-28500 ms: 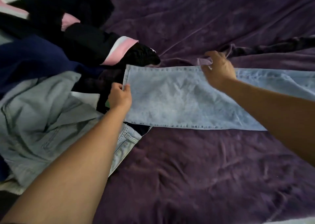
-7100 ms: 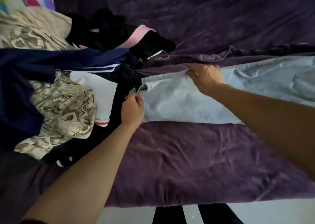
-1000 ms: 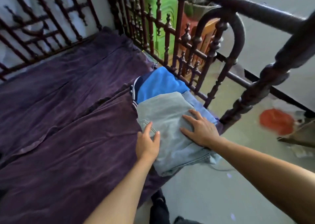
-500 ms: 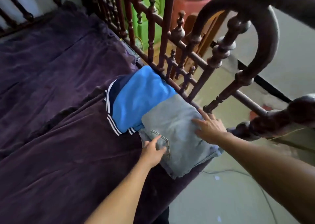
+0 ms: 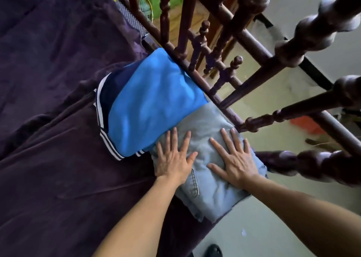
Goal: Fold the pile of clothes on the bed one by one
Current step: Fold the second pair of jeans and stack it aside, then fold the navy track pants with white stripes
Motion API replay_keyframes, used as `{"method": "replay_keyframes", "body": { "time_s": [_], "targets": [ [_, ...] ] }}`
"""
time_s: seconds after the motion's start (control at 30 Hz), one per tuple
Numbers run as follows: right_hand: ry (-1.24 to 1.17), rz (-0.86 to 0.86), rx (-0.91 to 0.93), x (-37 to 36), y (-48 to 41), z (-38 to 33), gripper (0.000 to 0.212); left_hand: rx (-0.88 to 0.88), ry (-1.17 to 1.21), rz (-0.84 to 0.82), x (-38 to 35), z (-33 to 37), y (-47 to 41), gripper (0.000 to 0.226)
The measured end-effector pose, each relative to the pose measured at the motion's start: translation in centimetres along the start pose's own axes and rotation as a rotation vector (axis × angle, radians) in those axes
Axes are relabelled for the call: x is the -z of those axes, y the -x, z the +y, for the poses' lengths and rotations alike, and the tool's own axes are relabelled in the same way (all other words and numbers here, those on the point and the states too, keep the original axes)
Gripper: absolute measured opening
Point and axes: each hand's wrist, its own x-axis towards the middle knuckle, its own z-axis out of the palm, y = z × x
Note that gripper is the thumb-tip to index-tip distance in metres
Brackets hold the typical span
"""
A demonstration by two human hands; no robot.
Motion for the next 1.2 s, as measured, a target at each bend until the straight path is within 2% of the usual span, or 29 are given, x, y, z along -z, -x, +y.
{"method": "replay_keyframes", "body": {
  "time_s": [0.13,0.33,0.5,0.63,0.77,0.87,1.0,1.2],
  "targets": [
    [-0.020,0.000,0.017,-0.4,-0.6,0.5,0.082,0.001,-0.019,-0.071,0.4,0.4,-0.5,0.069],
    [0.021,-0.140,0.010,1.7,0.1,-0.1,0.081,0.028,-0.018,-0.268,5.8,0.3,1.6,0.064],
    [0.033,-0.242,0.058,5.4,2.9,-0.1,0.070,0.282,0.174,-0.275,9.4,0.7,10.3,0.035],
    [0.056,-0.220,0.235,8.1,7.2,-1.1,0.040,0.468,0.249,-0.172,10.4,1.5,20.1,0.036],
    [0.109,-0.118,0.422,12.7,11.1,-5.5,0.039,0.619,0.295,-0.058,12.0,1.9,29.6,0.035],
    [0.119,0.031,0.606,16.9,14.4,-11.2,0.029,0.716,0.299,0.085,14.6,1.7,36.8,0.033],
    [0.067,0.247,0.845,22.2,21.1,-20.5,0.029,0.842,0.293,0.286,18.8,0.3,47.1,0.035],
    [0.014,0.409,1.177,28.6,33.5,-34.1,0.025,1.006,0.239,0.515,23.3,-2.4,63.7,0.029]
  ]
}}
